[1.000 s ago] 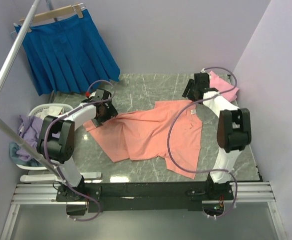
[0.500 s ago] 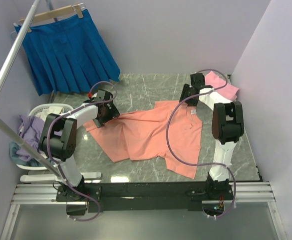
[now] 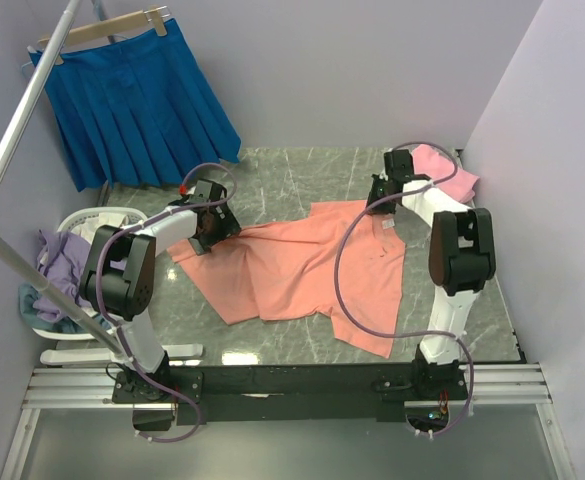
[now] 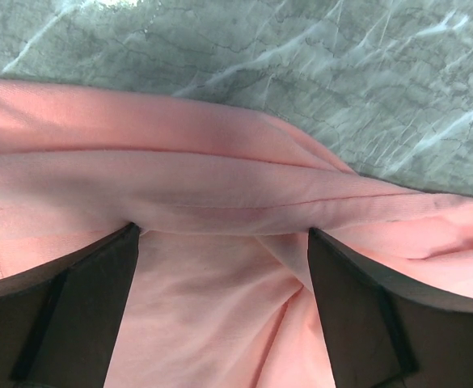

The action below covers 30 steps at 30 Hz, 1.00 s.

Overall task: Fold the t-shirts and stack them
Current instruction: Flatten out the tshirt

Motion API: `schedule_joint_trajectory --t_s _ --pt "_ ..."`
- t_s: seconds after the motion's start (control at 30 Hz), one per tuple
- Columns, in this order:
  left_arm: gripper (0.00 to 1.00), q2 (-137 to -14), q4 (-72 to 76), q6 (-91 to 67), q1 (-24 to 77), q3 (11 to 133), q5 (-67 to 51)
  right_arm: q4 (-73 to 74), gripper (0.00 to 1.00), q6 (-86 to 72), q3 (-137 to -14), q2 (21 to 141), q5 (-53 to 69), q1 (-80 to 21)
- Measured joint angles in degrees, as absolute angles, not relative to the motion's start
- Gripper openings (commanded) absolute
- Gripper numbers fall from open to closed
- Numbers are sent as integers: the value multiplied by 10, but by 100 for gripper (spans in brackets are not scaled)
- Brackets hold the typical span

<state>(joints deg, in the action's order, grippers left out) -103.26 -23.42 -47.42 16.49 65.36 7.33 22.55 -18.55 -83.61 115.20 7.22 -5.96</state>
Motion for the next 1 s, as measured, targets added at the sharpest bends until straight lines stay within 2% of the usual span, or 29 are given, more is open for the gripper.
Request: schedule_joint_trajectory --t_s 0.27,0.47,0.5,0.53,0.57,0.67,0.83,1.0 --pt "89 -1031 -230 -472 165 649 74 213 0 -182 -701 1005 83 -85" --pt "89 -1030 -229 -469 165 648 74 213 0 -204 -522 868 87 -190" --pt "89 -1030 -229 -467 165 648 74 213 4 -213 -492 849 93 -209" --pt "89 -1030 -229 -466 165 648 74 216 21 -221 -470 836 100 -226" --pt "89 -1030 -229 -465 165 648 74 220 53 -233 -444 821 102 -246" --pt "89 -1030 -229 -462 165 648 74 262 69 -264 -397 770 86 -276" --pt "89 -1030 -230 -459 166 648 74 304 70 -277 -445 678 -7 -243" --pt "90 -1030 -230 -457 166 648 74 236 66 -271 -560 715 -65 -135"
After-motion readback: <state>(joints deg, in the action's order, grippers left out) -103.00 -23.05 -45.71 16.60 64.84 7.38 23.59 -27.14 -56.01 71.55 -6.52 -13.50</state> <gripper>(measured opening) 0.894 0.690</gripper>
